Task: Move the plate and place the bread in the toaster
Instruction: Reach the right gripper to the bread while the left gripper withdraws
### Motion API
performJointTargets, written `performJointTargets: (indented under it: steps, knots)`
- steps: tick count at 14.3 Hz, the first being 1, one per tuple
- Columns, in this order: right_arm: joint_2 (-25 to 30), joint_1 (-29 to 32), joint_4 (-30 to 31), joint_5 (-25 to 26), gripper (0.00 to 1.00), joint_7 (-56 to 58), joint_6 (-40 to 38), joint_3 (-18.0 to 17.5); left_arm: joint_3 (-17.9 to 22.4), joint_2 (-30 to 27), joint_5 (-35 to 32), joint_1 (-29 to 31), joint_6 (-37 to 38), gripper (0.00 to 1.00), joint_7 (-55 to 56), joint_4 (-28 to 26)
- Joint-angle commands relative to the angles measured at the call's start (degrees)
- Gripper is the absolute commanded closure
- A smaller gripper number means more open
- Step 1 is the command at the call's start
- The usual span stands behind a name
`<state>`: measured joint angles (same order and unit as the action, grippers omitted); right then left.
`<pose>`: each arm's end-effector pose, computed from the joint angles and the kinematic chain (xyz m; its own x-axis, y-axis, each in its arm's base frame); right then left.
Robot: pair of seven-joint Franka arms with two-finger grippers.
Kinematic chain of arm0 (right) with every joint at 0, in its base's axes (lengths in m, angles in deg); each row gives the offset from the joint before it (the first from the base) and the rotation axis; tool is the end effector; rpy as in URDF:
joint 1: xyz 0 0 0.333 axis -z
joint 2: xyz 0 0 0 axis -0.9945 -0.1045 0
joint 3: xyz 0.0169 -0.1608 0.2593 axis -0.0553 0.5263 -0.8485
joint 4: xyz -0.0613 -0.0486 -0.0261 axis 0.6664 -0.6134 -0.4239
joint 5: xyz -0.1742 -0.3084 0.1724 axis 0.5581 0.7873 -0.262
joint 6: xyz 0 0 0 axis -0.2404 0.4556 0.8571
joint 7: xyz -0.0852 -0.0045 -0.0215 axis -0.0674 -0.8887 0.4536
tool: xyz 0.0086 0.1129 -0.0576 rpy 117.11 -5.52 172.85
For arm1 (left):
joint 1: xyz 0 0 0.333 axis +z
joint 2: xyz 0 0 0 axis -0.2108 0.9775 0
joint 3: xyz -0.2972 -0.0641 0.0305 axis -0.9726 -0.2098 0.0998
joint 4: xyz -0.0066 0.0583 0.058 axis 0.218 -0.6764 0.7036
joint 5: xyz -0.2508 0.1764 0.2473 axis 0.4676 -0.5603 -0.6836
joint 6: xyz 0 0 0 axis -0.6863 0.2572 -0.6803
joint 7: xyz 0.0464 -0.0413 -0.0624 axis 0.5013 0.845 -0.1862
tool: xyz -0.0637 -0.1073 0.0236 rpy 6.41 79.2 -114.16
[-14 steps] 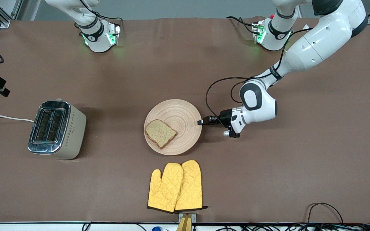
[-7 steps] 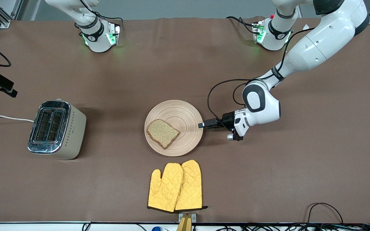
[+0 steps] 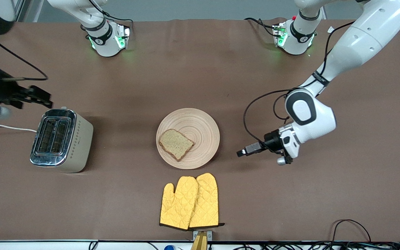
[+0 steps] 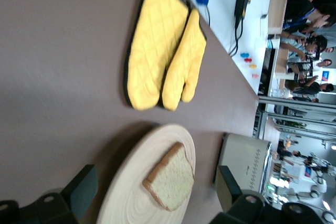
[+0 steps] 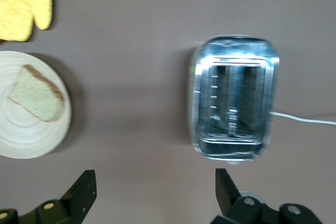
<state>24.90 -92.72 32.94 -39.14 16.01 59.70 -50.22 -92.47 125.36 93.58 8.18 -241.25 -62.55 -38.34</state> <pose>0.5880 0.0662 0.5607 0.9993 -0.0072 -0.0365 -0.0084 -0.9994 -0.0345 0.6341 -0.2374 0.2441 0.9468 0.3214 -0.0126 0.1855 -0.5136 0.8378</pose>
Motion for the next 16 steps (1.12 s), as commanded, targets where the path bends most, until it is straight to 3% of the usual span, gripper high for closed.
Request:
performJointTargets:
  steps: [1, 6, 10, 13, 16]
  knots:
    - [-4.54, -5.93, -0.14, -1.22, 0.0, -5.84, 5.23, 0.42, 3.08, -3.63, -7.32, -0.31, 0.96, 0.0, 5.69, 0.96]
    - [-15.51, -16.22, 0.04, -2.45, 0.0, -17.45, 19.11, 0.42, 11.43, -8.21, -29.11, 0.04, 19.12, 0.0, 18.87, 8.69]
    - [-21.77, -20.19, 3.36, -2.45, 0.0, -17.99, 28.34, 0.42, 11.53, -8.74, -43.53, 4.42, 35.45, 0.0, 20.66, 16.85]
    - [-24.4, -22.83, 9.08, -2.45, 0.04, -21.41, 38.97, 0.42, 11.52, -8.91, -45.94, 4.7, 44.89, 0.0, 17.15, 22.49]
    - [-27.39, -24.24, 9.44, -1.93, 0.19, -21.41, 40.14, 0.51, 11.17, -9.79, -49.7, 6.1, 49.11, 0.0, 13.19, 23.99]
